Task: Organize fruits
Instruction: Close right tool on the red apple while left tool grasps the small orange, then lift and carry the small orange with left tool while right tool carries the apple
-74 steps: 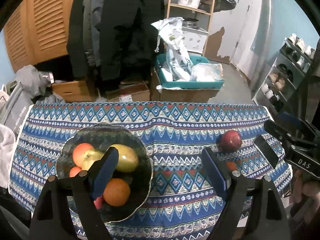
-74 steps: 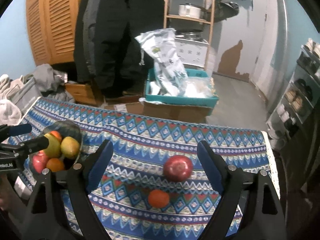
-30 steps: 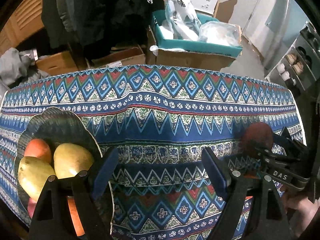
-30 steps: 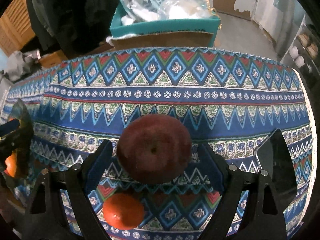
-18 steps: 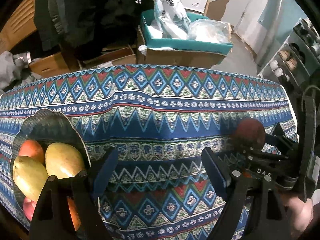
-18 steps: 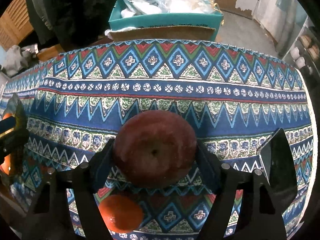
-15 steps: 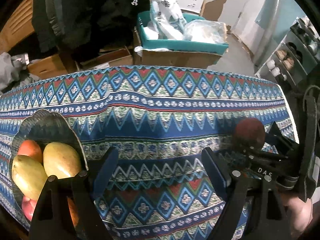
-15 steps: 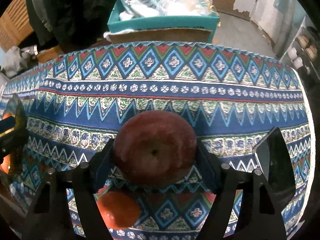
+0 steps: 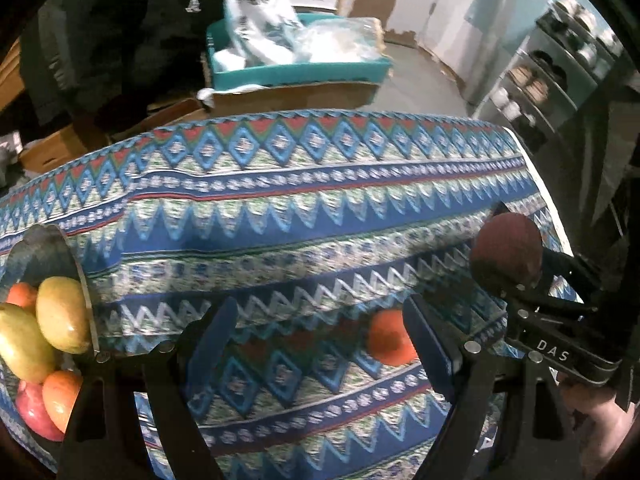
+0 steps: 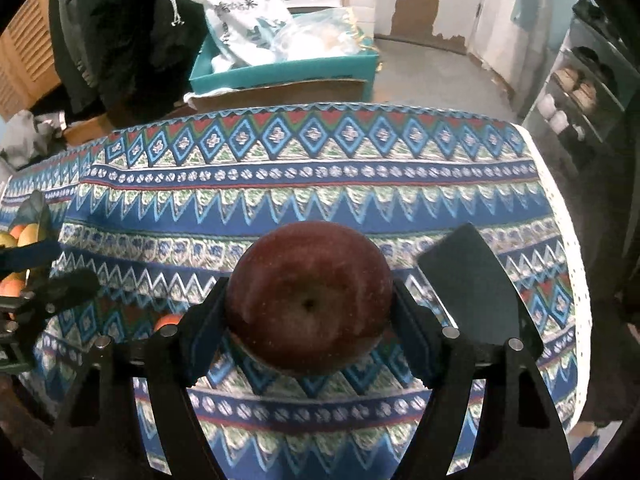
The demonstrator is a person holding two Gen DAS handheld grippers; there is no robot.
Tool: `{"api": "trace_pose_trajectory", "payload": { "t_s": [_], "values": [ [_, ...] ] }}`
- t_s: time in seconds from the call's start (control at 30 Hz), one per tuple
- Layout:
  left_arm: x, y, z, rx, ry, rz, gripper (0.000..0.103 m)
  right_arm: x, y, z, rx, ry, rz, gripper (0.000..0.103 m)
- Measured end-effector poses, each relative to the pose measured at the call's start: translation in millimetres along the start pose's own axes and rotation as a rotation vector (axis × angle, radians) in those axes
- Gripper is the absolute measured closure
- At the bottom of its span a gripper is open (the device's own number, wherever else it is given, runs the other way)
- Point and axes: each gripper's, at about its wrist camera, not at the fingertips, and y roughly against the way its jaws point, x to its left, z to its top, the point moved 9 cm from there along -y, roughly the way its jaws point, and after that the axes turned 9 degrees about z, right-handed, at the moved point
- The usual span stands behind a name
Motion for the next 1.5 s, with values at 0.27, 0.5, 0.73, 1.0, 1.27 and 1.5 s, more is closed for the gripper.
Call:
{"api": "trace_pose_trajectory", "payload": {
  "t_s": [0.27,0.5,0.73,1.0,1.27,1.5],
  "values": [
    [-37.5,-10.9,-18.0,0.038,-0.068,-0.026,0.017,-24.1,17.2,-15.0,-0.001,-0.026,-0.029,0.027],
    [-55.0,-29.2,-31.7,0.086,-0.092,-0.034,0.017,-34.9,23.4,-21.0,-0.011,-0.052,-0.032,0.027],
    [-58.4,-44.0,-35.6,0.094,-0.100,-0.017,0.018,-37.5,23.4,-22.5,-0.014,-0.063,-0.023,0.027],
    [-65.2,-46.7,-38.4,0.103,-0.111,-0.083,0.055,-31.0,19.0,-22.4,-0.008,-0.051,-0.013,0.027],
    [-64.1,-41.8,-39.3,0.081,-0.143,-0.040,0.056,-24.6,16.0,-22.1,-0.003,-0.037,-0.008,0.027],
    [-50.2,-19.0,-25.7,0.022,-0.114,-0.033,0.056,-19.4,21.0,-17.0,-0.023,-0.019,-0.010,0.027]
  ]
}}
